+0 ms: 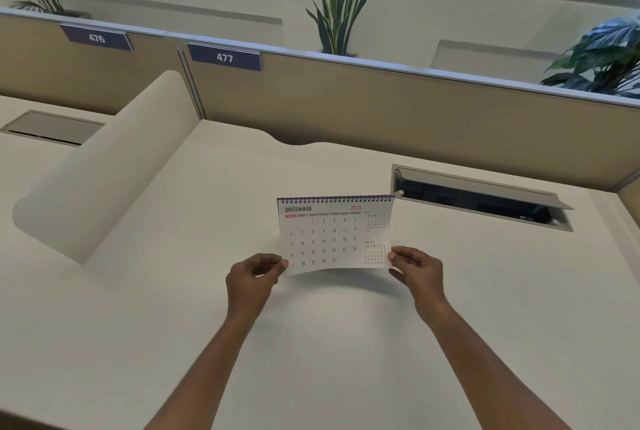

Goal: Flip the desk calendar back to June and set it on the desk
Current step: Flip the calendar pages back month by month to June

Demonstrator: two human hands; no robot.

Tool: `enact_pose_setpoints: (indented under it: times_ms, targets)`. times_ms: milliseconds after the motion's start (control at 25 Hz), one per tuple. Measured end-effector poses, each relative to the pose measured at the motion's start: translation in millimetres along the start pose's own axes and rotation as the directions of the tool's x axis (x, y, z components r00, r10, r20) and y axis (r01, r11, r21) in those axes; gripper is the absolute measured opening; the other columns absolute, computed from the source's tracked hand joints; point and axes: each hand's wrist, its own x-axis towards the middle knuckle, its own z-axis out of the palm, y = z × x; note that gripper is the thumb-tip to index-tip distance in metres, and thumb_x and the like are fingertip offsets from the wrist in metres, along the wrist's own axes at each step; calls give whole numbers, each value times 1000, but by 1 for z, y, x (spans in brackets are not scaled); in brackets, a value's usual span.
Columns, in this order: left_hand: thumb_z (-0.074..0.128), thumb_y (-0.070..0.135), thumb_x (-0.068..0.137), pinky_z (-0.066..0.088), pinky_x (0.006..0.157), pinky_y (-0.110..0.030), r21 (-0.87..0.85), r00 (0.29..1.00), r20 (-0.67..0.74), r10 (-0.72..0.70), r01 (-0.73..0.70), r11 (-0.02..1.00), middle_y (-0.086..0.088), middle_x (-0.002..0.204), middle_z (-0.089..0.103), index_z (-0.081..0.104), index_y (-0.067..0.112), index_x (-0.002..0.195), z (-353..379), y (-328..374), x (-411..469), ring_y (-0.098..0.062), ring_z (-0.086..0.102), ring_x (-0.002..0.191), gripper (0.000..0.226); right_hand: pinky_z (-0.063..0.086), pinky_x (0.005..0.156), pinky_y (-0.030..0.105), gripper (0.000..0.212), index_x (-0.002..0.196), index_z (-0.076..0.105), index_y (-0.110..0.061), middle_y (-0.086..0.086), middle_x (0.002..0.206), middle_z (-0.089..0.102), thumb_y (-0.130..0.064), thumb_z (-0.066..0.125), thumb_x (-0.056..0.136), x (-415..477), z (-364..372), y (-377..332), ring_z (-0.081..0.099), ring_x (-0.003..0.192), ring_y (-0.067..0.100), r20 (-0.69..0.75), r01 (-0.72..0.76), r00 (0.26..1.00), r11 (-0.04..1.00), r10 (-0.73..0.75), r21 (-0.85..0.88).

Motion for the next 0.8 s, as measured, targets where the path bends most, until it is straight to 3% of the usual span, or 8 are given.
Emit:
enact_pose_setpoints:
  times_ms: [120, 360, 640, 800]
  targets:
    - [89, 17, 83, 66, 75, -36, 10, 999, 0, 39, -39, 999, 2, 80, 82, 81, 17, 83, 0, 1, -3, -19, 78, 81, 8, 64, 82, 38, 13, 100, 77, -3, 11, 99, 81, -5, 79, 88, -2, -2, -3, 76, 95, 26, 50, -83, 996, 995, 80, 55]
    - [93, 9, 76, 66, 70, -31, -202, 989, 104, -102, 121, 972, -14, 81, 83, 74, 5, 93, 4, 12, -6, -25, 82, 84, 27, 63, 77, 33, 24, 105, 72, -4, 12, 97, 81, -8, 82, 84, -5, -2, -9, 78, 93, 24, 80, -95, 993, 992, 89, 82]
    - [88, 6, 81, 67, 79, -35, -257, 982, 160, -105, 144, 956, -15, 89, 83, 77, 3, 93, -3, 14, -4, -28, 82, 87, 17, 60, 83, 37, 16, 104, 71, -1, 19, 104, 78, 1, 76, 88, -9, 0, -9, 75, 96, 31, 56, -64, 997, 994, 59, 89]
    - [81, 6, 89, 66, 79, -32, -331, 965, 250, -82, 165, 929, -16, 100, 83, 81, 3, 100, -7, 15, -6, -27, 81, 94, 11, 61, 77, 33, 12, 103, 72, -2, 16, 101, 80, -1, 73, 91, -12, -2, -11, 76, 96, 29, 52, -67, 997, 993, 62, 96]
